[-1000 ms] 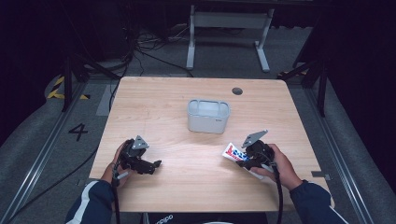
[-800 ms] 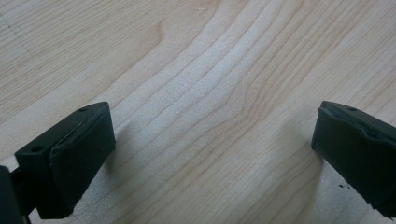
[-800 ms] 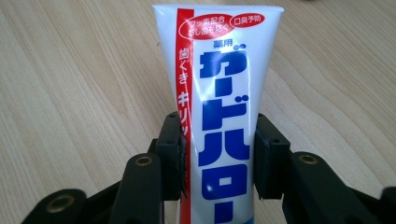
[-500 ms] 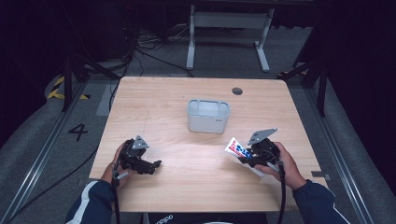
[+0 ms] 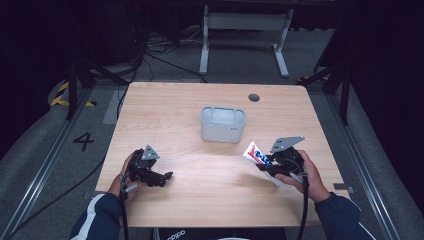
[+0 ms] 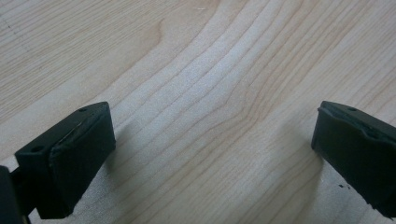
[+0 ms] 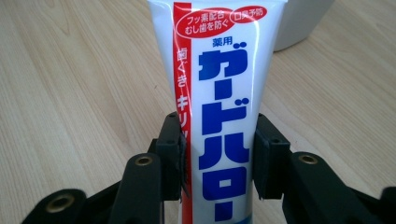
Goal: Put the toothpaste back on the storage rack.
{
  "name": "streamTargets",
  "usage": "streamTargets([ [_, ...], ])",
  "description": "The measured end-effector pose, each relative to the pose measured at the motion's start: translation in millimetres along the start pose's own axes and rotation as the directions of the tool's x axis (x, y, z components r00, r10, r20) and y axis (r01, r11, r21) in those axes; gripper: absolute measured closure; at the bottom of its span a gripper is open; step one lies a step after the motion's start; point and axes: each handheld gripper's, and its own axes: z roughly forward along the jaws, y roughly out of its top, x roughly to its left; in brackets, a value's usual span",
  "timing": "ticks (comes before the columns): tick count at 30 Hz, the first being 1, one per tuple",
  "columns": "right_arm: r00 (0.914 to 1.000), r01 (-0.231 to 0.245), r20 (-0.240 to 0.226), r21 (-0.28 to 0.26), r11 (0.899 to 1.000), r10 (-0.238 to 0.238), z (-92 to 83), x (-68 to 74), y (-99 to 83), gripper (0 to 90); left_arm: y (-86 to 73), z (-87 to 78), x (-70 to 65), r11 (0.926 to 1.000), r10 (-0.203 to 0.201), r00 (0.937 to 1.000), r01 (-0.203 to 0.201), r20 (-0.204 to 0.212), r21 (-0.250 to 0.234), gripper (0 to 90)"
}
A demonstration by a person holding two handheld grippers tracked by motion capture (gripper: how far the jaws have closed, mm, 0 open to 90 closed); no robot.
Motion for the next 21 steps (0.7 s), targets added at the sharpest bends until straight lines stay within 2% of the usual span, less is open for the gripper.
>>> streamTargets([
  [10,0.9997,0.01,0.023,-0.089,0.996,-0.008,-10.9,-1.6,-0.2,61.9,0.0,0.0,0.0,1.0,0.0,1.0,0.0,0.0,0.0,0.0],
  [11,0.9996,0.009,0.029,-0.111,0.994,-0.005,-13.5,-3.1,-0.4,61.9,0.0,0.0,0.0,1.0,0.0,1.0,0.0,0.0,0.0,0.0],
  [15,0.9992,0.005,0.04,-0.141,0.99,0.001,-18.1,-3.6,0.0,62.0,-0.1,-0.3,0.4,1.0,0.009,1.0,-0.009,-0.001,0.0,0.0],
  [21,0.9985,0.005,0.055,-0.188,0.982,0.005,-26.5,-4.8,-0.8,62.0,-1.0,-0.6,-0.8,1.0,0.001,1.0,-0.001,0.003,-0.004,0.0],
])
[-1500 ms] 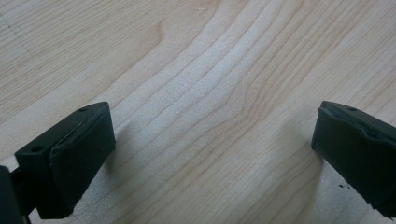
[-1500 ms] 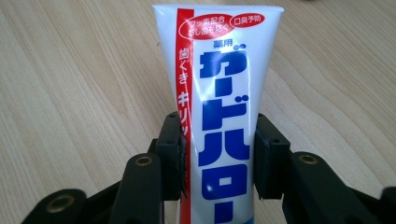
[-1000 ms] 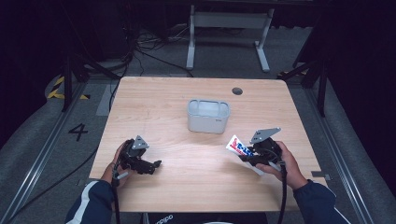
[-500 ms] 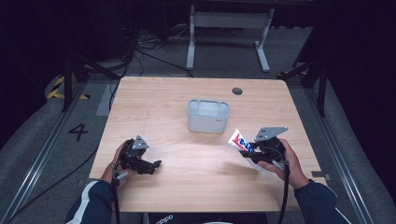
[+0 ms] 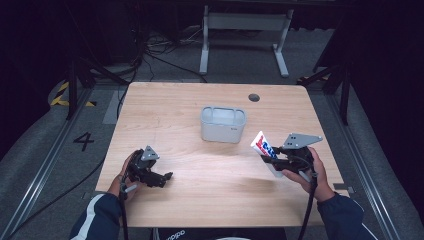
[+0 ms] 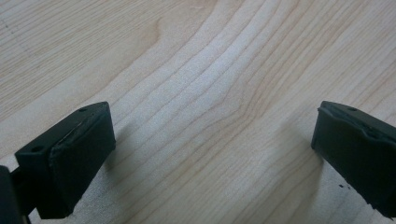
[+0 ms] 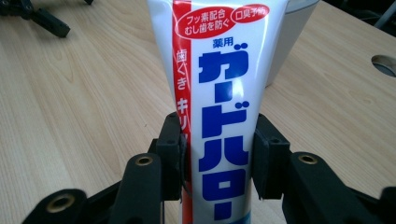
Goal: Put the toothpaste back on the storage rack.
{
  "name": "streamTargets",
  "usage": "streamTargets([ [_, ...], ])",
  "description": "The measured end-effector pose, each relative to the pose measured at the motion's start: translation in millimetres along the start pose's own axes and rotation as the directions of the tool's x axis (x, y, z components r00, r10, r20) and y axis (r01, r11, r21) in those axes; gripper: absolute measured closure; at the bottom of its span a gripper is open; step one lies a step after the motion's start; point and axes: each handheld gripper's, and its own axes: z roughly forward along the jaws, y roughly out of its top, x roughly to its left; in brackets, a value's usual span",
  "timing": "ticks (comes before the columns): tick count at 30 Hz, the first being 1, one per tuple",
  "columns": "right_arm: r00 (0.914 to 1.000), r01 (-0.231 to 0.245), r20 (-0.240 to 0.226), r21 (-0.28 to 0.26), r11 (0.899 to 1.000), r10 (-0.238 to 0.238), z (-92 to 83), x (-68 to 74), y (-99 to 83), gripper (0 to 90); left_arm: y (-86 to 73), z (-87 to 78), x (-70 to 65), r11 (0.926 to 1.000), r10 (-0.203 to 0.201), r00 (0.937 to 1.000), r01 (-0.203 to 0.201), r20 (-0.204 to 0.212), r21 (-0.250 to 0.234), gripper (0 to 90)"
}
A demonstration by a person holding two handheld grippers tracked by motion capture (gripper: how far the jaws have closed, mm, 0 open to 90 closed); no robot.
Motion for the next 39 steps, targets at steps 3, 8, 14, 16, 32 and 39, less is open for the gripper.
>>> streamTargets([
  [3,1.0,-0.004,0.003,-0.019,1.0,0.004,-2.8,-1.7,0.0,62.0,0.0,0.0,0.0,1.0,0.0,1.0,0.0,0.0,0.0,0.0],
  [8,0.9997,-0.007,0.024,-0.051,0.999,0.008,-8.7,-2.8,1.5,61.9,0.0,0.0,-0.3,1.0,-0.002,1.0,0.002,-0.002,0.0,0.0],
  [14,0.9993,-0.015,0.033,-0.094,0.995,0.018,-14.1,-4.9,6.7,62.0,0.0,0.0,-0.3,1.0,-0.002,1.0,0.002,-0.002,0.0,0.0],
  [16,0.999,-0.016,0.039,-0.105,0.994,0.02,-15.6,-6.1,9.0,62.0,0.0,0.0,-0.3,1.0,-0.002,1.0,0.002,-0.002,0.0,0.0],
  [32,0.997,-0.024,0.068,-0.19,0.981,0.038,-23.2,-15.3,32.6,62.1,0.0,-0.1,-0.4,1.0,-0.002,1.0,0.002,-0.003,0.0,0.1],
  [39,0.9976,-0.014,0.063,-0.218,0.976,0.028,-17.0,-14.9,46.7,62.0,0.0,-0.5,-0.8,1.0,-0.004,1.0,0.004,-0.004,0.004,0.3],
])
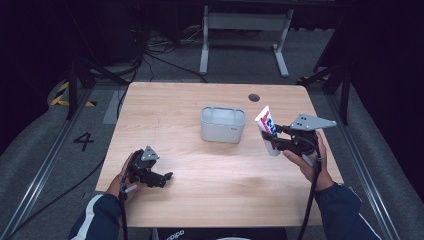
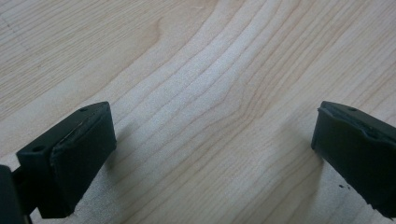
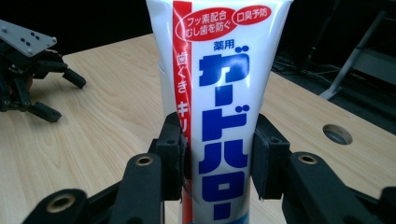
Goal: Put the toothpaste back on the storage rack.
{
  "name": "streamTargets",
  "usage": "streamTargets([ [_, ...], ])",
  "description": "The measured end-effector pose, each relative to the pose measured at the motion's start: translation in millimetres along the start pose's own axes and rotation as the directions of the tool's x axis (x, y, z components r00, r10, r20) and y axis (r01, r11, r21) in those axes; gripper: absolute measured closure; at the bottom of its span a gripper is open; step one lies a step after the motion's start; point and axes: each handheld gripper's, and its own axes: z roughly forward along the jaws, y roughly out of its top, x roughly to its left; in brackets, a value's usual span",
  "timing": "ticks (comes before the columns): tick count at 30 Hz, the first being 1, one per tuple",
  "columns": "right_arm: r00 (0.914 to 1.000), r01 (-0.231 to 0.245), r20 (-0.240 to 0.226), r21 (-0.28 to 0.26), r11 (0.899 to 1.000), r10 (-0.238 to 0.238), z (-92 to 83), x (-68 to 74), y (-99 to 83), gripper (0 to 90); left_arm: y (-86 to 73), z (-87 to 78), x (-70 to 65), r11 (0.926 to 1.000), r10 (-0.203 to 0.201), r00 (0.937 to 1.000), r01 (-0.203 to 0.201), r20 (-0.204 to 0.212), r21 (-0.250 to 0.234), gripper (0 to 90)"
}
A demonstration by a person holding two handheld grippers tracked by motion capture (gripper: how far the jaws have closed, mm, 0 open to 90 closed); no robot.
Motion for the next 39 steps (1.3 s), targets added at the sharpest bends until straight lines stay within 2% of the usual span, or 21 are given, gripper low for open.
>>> streamTargets([
  [5,1.0,0.009,-0.001,-0.017,1.0,-0.009,3.3,1.4,7.7,62.0,0.0,0.0,0.0,1.0,0.0,1.0,0.0,0.0,0.0,0.3],
  [11,0.9995,0.023,-0.022,-0.071,0.997,-0.025,6.5,2.8,22.9,62.1,0.0,0.0,0.0,1.0,0.0,1.0,0.0,0.0,0.0,0.3],
  [17,0.9996,0.019,-0.02,-0.093,0.996,-0.021,13.0,2.8,34.5,62.0,-0.1,0.0,-0.2,1.0,-0.003,1.0,0.003,0.0,-0.001,0.3],
  [39,0.9996,0.023,-0.011,-0.114,0.993,-0.024,43.0,-0.5,64.7,61.9,-0.3,0.0,-0.5,1.0,-0.004,1.0,0.004,-0.003,-0.002,0.3],
])
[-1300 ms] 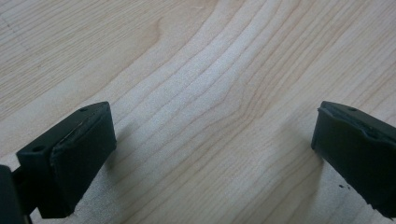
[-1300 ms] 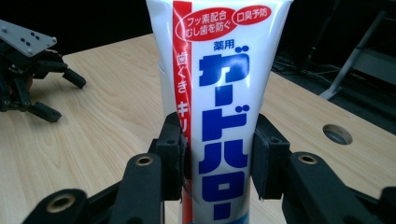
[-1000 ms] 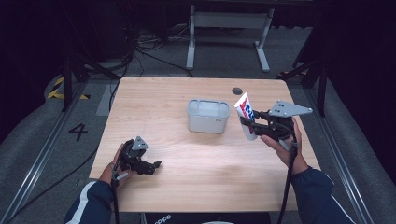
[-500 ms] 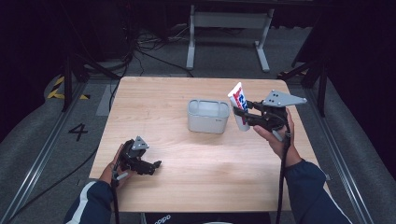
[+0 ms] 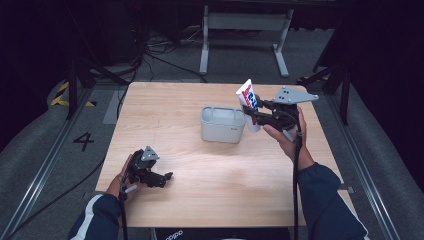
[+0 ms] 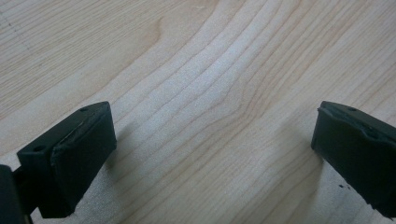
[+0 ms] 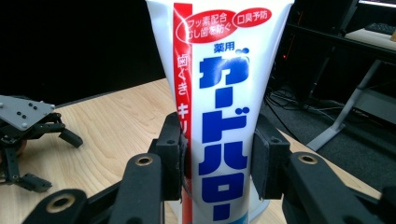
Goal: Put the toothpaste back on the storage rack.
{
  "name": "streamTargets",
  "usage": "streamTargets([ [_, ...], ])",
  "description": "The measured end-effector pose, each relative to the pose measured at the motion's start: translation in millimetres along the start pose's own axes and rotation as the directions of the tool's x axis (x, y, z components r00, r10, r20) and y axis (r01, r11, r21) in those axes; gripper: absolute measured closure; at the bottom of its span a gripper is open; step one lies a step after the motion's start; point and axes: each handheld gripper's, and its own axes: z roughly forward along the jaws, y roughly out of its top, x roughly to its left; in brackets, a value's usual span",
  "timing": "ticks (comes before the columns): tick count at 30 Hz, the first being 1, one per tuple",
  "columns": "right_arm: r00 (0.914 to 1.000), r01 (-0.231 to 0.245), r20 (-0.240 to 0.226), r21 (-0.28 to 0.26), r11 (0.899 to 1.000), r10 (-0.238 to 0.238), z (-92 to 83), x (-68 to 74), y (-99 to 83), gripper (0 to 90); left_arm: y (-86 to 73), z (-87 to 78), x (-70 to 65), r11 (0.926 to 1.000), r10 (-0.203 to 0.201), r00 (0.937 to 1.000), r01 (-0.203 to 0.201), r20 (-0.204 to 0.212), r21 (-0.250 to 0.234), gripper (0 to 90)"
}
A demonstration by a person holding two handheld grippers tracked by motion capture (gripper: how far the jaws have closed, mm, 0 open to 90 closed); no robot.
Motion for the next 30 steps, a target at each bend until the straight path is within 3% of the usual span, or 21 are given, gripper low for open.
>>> streamTargets([
  [16,0.9995,0.026,-0.02,0.003,1.0,-0.026,28.6,7.5,16.8,61.7,0.0,-0.1,-0.1,1.0,0.0,1.0,0.0,0.0,0.001,0.3],
  [30,0.9995,-0.001,-0.03,0.006,1.0,0.001,53.4,5.7,19.9,61.5,0.0,-0.3,0.0,1.0,0.003,1.0,-0.003,-0.002,0.002,0.4],
])
